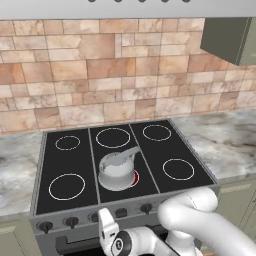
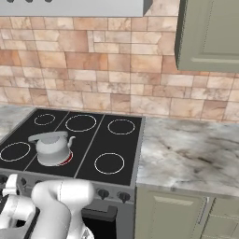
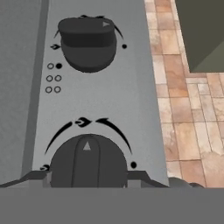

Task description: Lower the heat of the kettle.

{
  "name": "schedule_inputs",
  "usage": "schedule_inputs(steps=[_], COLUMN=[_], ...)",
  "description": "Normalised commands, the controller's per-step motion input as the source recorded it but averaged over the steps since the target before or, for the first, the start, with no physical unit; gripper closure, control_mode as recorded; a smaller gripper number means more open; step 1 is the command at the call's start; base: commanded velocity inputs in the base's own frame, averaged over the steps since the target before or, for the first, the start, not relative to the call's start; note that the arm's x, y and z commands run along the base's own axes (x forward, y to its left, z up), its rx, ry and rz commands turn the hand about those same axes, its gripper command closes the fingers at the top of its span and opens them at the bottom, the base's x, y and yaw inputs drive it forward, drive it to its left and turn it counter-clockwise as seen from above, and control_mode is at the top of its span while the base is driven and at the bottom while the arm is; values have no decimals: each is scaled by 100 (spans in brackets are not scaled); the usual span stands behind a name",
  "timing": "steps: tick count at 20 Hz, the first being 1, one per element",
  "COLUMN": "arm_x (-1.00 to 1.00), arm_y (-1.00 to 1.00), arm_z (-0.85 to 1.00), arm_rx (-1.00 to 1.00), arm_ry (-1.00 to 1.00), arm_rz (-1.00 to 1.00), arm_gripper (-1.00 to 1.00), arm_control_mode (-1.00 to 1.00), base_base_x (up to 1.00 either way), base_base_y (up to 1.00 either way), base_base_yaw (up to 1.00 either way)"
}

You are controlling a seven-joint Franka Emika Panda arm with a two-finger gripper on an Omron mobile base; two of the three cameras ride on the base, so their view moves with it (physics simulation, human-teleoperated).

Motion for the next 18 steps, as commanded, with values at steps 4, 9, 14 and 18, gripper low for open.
schedule_inputs(steps=[4, 9, 14, 18], arm_x=[0, -1, -7, -21], arm_y=[6, 0, -6, -35], arm_z=[9, 1, 3, 0], arm_rx=[53, 63, 66, 67], arm_ry=[0, 3, 9, 0], arm_rz=[-5, -7, -1, 6], arm_gripper=[100, 100, 100, 100], arm_control_mode=[-100, -100, -100, -100], base_base_x=[0, 0, 0, 0], base_base_y=[0, 0, 0, 0], base_base_yaw=[0, 0, 0, 0])
